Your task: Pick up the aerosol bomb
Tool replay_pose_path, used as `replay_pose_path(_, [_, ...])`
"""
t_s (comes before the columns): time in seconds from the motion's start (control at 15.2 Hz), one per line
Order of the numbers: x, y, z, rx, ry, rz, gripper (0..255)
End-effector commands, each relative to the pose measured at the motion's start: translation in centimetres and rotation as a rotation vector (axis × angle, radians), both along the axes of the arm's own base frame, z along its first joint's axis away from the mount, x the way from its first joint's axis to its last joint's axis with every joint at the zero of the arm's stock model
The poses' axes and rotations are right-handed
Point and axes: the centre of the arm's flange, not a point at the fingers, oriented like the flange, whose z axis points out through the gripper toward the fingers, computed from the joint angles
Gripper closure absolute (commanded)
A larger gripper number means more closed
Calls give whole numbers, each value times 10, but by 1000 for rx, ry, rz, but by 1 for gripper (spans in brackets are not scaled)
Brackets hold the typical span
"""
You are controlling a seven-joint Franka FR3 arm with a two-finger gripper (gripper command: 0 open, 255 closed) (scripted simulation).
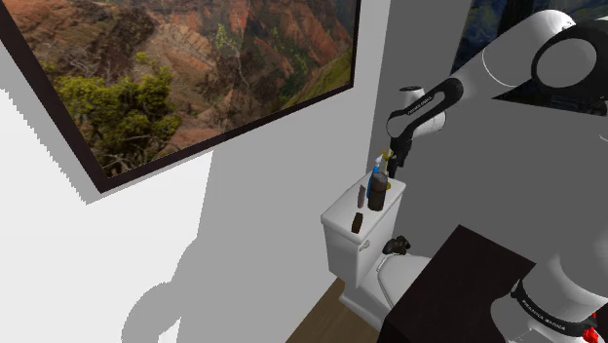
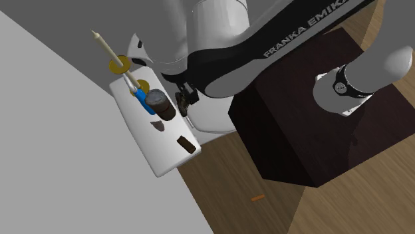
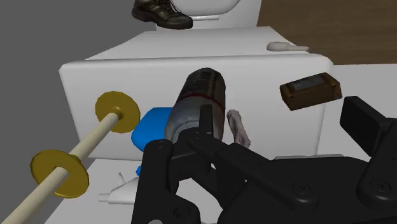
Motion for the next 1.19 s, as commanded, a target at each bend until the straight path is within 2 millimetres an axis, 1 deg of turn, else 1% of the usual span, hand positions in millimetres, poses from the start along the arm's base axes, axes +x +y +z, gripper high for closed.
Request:
replay_pose_path(0.0, [17,-12,-13,0,-15,10,0])
replay_pose_path(0.66, [108,-60,-82,2,-83,57,0])
replay_pose_path(0.73, [108,-60,-82,2,-83,57,0])
replay_pose_path(1.12, [108,-60,-114,2,-83,57,0])
